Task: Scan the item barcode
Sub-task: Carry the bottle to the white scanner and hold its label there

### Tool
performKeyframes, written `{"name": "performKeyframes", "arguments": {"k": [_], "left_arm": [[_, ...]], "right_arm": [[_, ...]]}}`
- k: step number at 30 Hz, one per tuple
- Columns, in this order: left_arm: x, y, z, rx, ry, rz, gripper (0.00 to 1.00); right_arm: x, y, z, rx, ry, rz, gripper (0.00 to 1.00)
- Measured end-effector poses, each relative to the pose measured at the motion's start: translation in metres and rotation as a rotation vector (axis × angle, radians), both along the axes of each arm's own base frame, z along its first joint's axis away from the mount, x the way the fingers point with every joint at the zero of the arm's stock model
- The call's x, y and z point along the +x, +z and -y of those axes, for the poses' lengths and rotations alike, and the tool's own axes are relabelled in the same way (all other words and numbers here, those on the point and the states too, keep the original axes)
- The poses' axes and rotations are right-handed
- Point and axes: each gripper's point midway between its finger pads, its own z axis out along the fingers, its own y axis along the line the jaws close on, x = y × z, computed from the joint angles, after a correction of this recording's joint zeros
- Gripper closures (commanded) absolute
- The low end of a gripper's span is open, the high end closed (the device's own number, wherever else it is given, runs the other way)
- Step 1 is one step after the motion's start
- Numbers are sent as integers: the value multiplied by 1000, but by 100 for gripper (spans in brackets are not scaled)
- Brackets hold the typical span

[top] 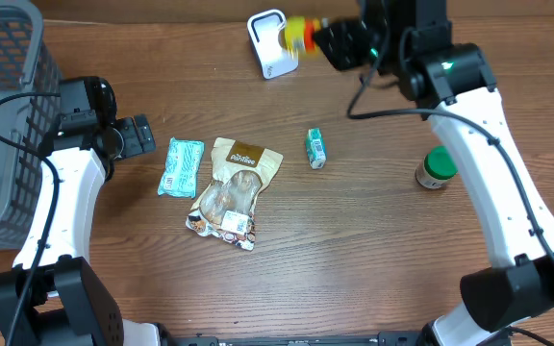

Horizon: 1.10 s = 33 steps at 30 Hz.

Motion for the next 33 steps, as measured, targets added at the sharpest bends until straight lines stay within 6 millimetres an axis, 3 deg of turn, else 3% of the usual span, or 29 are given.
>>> {"name": "performKeyframes", "arguments": {"k": [2, 3, 8, 12, 19, 22, 33], "left_arm": [[0, 0, 0, 1, 0, 0, 0], [0, 0, 0, 0, 0, 1, 0], [0, 0, 0, 1, 0, 1, 0], [0, 0, 0, 0, 0, 1, 0], [0, 0, 0, 0, 0, 1, 0], [0, 0, 0, 0, 0, 1, 0], [0, 0, 0, 0, 0, 1, 0]], "right_arm": [[8, 29, -13, -88, -20, 175, 77], [7, 34, -20, -134, -14, 226, 77], [18, 39, -44, -345, 34, 421, 74], [44, 15, -53, -486, 66, 491, 70], [99, -58, -59, -698, 123, 554, 75], [115, -80, -58, -734, 123, 565, 76], [131, -113, -62, -761, 150, 580, 75]]}}
